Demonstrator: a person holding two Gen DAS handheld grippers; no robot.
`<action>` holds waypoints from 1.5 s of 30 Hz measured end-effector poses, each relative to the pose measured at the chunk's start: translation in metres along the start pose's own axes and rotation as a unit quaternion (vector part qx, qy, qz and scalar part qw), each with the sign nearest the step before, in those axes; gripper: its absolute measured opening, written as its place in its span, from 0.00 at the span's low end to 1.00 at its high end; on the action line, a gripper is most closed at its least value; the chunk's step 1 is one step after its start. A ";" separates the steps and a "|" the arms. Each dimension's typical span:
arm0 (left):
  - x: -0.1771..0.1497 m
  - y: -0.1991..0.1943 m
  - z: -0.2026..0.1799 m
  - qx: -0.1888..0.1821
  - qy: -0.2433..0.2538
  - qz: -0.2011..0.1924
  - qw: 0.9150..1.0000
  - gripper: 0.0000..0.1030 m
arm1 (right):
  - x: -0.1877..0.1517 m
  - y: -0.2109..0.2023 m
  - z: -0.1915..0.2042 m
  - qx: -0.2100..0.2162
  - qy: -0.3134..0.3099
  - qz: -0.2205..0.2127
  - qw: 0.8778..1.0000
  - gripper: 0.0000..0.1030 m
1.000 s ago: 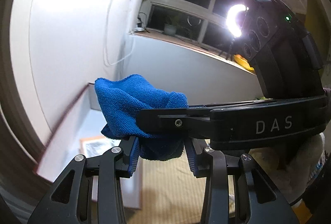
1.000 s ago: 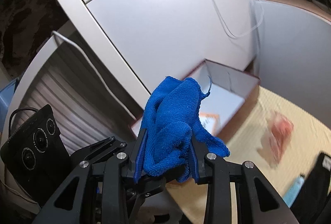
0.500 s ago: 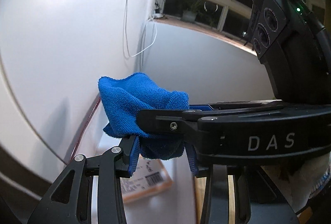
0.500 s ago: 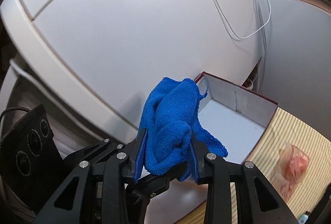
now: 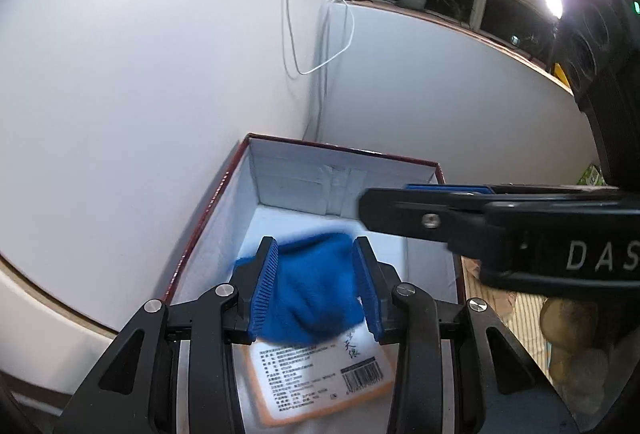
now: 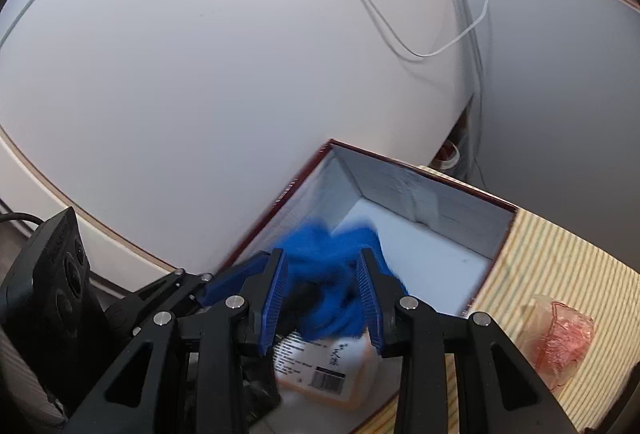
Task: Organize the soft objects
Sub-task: 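Carry the blue towel into the shoebox and release it, then move the right tool back over the black gloves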
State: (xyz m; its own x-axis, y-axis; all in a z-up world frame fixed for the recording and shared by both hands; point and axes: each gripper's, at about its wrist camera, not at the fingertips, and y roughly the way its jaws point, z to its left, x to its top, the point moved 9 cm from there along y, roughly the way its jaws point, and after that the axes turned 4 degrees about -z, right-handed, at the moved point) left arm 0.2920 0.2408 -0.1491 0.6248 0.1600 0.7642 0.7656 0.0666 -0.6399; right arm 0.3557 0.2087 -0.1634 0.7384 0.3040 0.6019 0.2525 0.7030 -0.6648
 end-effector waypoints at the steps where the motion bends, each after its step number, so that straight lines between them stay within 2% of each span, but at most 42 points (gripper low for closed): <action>1: 0.000 -0.003 0.002 0.004 0.002 -0.002 1.000 0.36 | 0.000 -0.001 -0.002 -0.003 0.000 -0.001 1.000 0.32; 4: -0.002 -0.010 0.005 0.008 0.003 -0.003 1.000 0.36 | -0.001 -0.006 -0.007 -0.007 0.004 -0.004 1.000 0.33; 8: 0.004 -0.015 0.002 0.003 0.000 -0.007 1.000 0.37 | 0.000 -0.019 -0.009 -0.011 0.007 -0.012 1.000 0.41; 12: 0.006 -0.031 -0.005 -0.002 0.004 -0.019 1.000 0.37 | -0.003 -0.037 -0.006 -0.012 0.007 -0.017 1.000 0.42; 18: 0.004 -0.067 -0.027 -0.014 0.023 -0.040 0.999 0.39 | -0.016 -0.085 0.002 -0.022 -0.017 -0.032 0.999 0.48; 20: 0.003 -0.078 -0.036 -0.023 0.027 -0.045 0.998 0.39 | -0.021 -0.102 0.002 -0.025 -0.022 -0.039 0.999 0.53; 23: -0.003 -0.094 -0.050 -0.038 0.035 -0.052 0.997 0.39 | -0.031 -0.129 -0.002 -0.027 -0.024 -0.046 0.998 0.54; 27: -0.014 -0.110 -0.068 -0.056 0.042 -0.057 0.996 0.49 | -0.048 -0.164 -0.014 -0.041 -0.025 -0.056 0.997 0.54; 30: -0.023 -0.117 -0.081 -0.071 0.045 -0.056 0.995 0.49 | -0.063 -0.190 -0.029 -0.057 -0.023 -0.063 0.996 0.55; 33: -0.032 -0.126 -0.095 -0.086 0.051 -0.056 0.993 0.49 | -0.076 -0.212 -0.046 -0.069 -0.016 -0.075 0.995 0.62; 39: -0.052 -0.144 -0.124 -0.126 0.051 -0.056 0.989 0.49 | -0.121 -0.268 -0.079 -0.088 0.010 -0.094 0.992 0.63; 45: -0.079 -0.148 -0.156 -0.160 0.063 -0.039 0.984 0.52 | -0.171 -0.316 -0.111 -0.132 0.015 -0.105 0.986 0.63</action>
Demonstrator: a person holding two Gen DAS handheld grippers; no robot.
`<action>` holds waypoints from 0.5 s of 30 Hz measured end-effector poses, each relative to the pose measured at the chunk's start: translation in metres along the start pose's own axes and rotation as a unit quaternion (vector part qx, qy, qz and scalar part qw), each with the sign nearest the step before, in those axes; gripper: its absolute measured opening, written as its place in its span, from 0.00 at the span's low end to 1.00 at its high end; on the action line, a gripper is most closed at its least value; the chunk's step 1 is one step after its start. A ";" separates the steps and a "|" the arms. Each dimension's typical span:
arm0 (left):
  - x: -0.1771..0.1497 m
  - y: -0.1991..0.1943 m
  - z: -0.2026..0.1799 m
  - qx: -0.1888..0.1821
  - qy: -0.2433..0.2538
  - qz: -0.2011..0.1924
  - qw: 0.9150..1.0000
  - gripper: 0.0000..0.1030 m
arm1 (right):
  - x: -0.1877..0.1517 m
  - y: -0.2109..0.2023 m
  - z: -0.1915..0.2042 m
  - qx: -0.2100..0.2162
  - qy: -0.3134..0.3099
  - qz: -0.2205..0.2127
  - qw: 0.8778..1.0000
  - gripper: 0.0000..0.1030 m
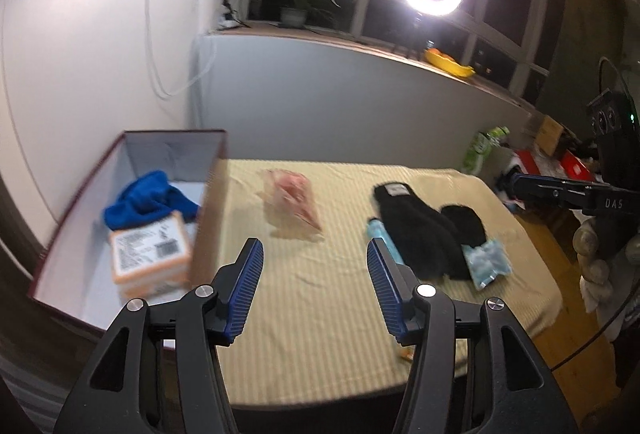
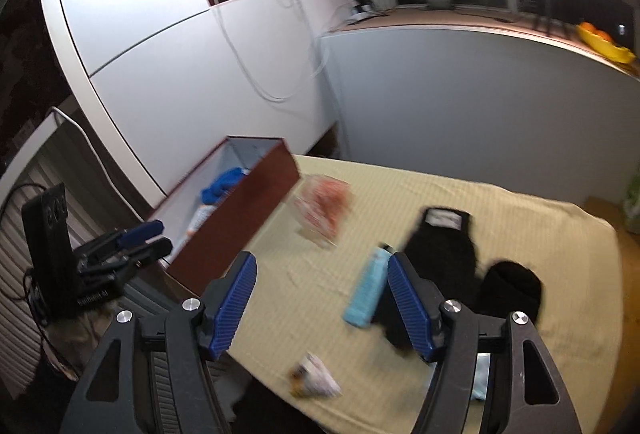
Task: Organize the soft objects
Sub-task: 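Move the right tool back over the black gloves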
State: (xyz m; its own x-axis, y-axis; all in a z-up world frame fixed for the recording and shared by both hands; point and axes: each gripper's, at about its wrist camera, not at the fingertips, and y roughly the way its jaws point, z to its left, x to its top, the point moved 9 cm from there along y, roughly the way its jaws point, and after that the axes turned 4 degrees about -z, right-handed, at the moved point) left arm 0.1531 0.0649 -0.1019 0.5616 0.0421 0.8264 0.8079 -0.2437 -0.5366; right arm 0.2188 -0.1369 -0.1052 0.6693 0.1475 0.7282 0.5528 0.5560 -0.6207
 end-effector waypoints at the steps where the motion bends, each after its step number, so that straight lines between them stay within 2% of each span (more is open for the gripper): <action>1: -0.004 0.001 -0.006 -0.006 0.000 0.004 1.000 0.52 | -0.007 -0.007 -0.009 -0.007 0.004 -0.002 1.000 0.63; 10: -0.033 0.027 -0.066 -0.060 0.015 0.040 0.997 0.52 | -0.060 -0.041 -0.084 -0.042 0.071 0.008 0.997 0.63; 15: -0.030 0.048 -0.093 -0.077 0.036 0.059 0.995 0.52 | -0.065 -0.041 -0.119 -0.027 0.120 0.014 0.992 0.63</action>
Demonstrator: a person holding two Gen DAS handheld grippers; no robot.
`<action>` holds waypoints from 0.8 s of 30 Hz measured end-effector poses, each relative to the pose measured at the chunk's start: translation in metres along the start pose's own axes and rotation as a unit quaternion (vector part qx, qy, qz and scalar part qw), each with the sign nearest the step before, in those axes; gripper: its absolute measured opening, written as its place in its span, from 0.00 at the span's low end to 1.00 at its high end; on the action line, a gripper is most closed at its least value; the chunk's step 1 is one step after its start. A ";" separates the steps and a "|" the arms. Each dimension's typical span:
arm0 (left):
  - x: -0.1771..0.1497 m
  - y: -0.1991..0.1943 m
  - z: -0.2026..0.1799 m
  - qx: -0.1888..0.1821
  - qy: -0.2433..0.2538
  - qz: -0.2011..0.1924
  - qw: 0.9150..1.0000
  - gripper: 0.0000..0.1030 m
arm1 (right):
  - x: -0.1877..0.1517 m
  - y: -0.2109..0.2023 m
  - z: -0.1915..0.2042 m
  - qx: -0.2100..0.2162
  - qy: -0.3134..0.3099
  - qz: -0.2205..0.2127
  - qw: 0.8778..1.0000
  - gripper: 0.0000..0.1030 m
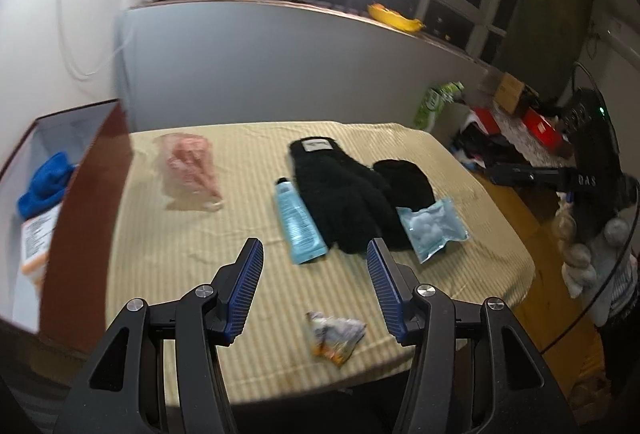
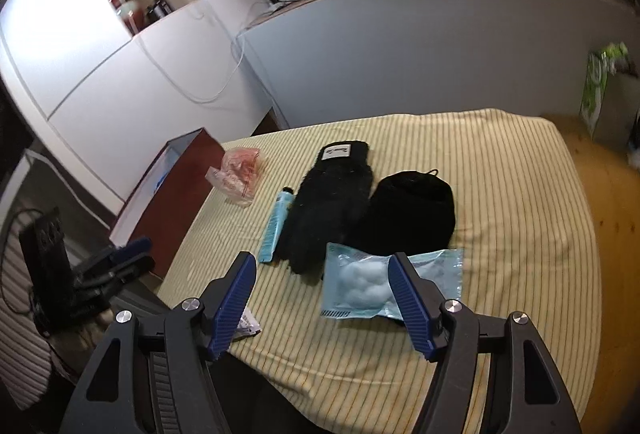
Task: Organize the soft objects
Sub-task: 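Move the right tool back over the black gloves, then close the right tool on a black glove and lift it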
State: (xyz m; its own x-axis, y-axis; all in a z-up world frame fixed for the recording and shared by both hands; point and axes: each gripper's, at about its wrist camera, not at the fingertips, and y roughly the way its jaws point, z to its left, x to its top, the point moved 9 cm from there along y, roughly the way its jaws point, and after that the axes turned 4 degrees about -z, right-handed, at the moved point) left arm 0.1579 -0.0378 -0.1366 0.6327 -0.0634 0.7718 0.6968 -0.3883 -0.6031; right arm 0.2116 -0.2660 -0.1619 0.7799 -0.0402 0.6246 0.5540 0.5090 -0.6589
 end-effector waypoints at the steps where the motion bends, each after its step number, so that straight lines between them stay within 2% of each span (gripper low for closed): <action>1: 0.004 0.006 -0.004 -0.002 0.005 0.003 1.000 0.52 | 0.003 0.002 -0.005 0.004 0.006 0.000 1.000 0.63; 5: 0.019 0.032 -0.012 -0.010 0.017 0.016 1.000 0.52 | 0.018 0.018 -0.017 0.022 0.025 0.008 0.999 0.63; 8: 0.030 0.058 -0.016 -0.029 0.020 0.041 0.999 0.52 | 0.031 0.036 -0.025 0.033 0.040 0.019 0.998 0.63; 12: 0.044 0.100 -0.008 -0.057 -0.004 0.077 0.995 0.52 | 0.047 0.066 -0.035 0.053 0.070 0.041 0.995 0.63; 17: 0.057 0.142 0.010 -0.052 -0.014 0.098 0.994 0.52 | 0.063 0.108 -0.036 0.066 0.073 0.074 0.992 0.63; 24: 0.055 0.185 0.022 -0.058 -0.022 0.136 0.989 0.52 | 0.073 0.159 -0.033 0.071 0.066 0.118 0.988 0.63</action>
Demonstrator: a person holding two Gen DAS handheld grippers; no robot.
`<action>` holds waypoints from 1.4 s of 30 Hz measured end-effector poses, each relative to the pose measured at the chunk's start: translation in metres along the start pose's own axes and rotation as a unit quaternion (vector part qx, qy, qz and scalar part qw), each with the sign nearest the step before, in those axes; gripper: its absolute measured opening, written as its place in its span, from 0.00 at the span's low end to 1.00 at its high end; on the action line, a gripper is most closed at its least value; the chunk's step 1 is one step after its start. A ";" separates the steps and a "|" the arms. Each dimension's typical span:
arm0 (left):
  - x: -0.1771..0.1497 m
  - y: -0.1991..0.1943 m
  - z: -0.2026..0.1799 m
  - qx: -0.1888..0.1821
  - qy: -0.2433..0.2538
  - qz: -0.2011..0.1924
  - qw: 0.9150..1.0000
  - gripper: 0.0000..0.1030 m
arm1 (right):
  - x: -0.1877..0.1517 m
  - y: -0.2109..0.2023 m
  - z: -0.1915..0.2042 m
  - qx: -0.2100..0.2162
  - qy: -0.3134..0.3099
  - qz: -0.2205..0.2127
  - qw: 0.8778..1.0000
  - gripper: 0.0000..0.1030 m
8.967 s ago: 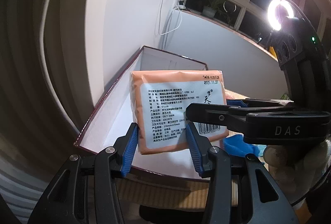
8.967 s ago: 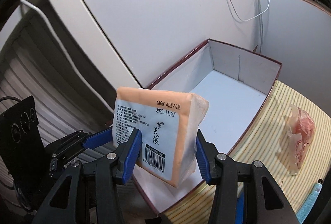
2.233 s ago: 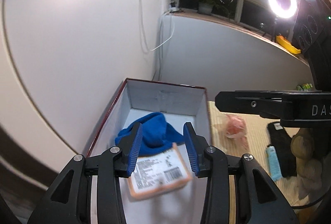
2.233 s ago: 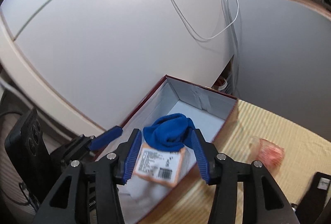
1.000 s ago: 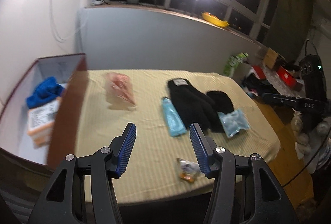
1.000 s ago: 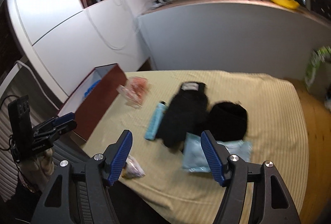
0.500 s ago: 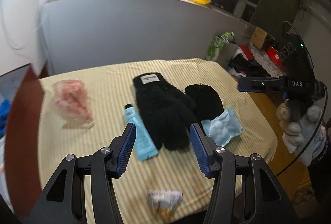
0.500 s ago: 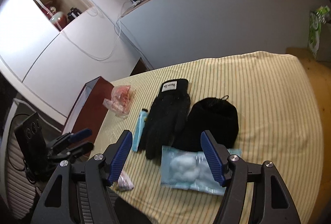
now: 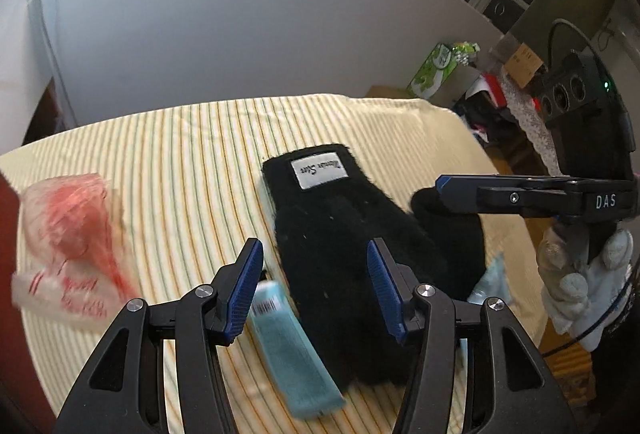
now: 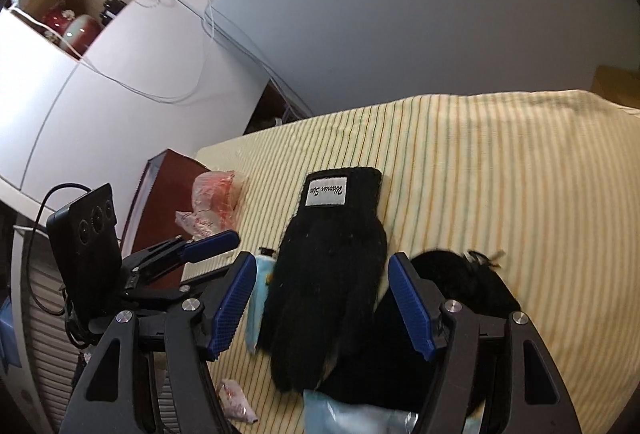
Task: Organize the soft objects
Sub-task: 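Close the right tool on a black glove and lift it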
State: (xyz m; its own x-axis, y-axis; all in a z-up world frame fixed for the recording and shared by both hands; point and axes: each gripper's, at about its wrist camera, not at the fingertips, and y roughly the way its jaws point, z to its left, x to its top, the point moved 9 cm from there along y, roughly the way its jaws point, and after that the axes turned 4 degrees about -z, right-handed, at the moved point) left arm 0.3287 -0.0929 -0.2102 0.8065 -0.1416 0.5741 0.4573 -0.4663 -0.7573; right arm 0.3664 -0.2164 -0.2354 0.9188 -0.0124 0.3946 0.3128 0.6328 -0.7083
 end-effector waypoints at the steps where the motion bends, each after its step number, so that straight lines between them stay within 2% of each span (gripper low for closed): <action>1: 0.001 0.004 0.001 -0.001 0.000 0.003 1.000 0.52 | 0.002 0.006 -0.001 -0.002 -0.001 0.006 1.000 0.63; 5: 0.002 0.018 0.007 0.002 0.004 0.016 1.000 0.50 | 0.010 0.021 -0.004 -0.014 -0.011 0.018 1.000 0.56; 12: -0.006 0.029 0.009 -0.005 0.006 0.033 0.999 0.49 | 0.011 0.047 -0.014 -0.036 -0.016 0.048 0.998 0.55; 20: -0.015 0.035 0.005 -0.022 0.003 0.043 0.999 0.49 | 0.004 0.063 -0.019 -0.033 -0.009 0.067 0.997 0.54; 27: -0.020 0.037 -0.007 -0.031 0.017 0.044 0.998 0.42 | -0.005 0.054 -0.017 -0.012 0.001 0.078 0.997 0.54; 31: -0.019 0.039 -0.015 -0.031 0.030 0.040 0.998 0.32 | -0.007 0.053 -0.014 -0.008 0.002 0.081 0.997 0.54; 33: -0.017 0.040 -0.016 -0.029 0.034 0.035 0.998 0.25 | -0.008 0.059 -0.010 -0.010 0.000 0.082 0.997 0.49; 37: -0.012 0.044 -0.026 -0.034 0.038 0.027 0.998 0.16 | -0.009 0.066 -0.007 -0.002 0.011 0.085 0.996 0.24; 42: -0.014 0.038 -0.028 -0.031 0.045 0.013 0.998 0.12 | -0.010 0.065 0.002 -0.016 -0.009 0.078 0.997 0.17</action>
State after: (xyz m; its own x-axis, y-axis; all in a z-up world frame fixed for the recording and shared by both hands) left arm 0.3243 -0.1333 -0.2381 0.7796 -0.2298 0.5826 0.4113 -0.5136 -0.7530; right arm 0.3767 -0.1732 -0.2844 0.9524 0.0980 0.2886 0.1744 0.6015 -0.7796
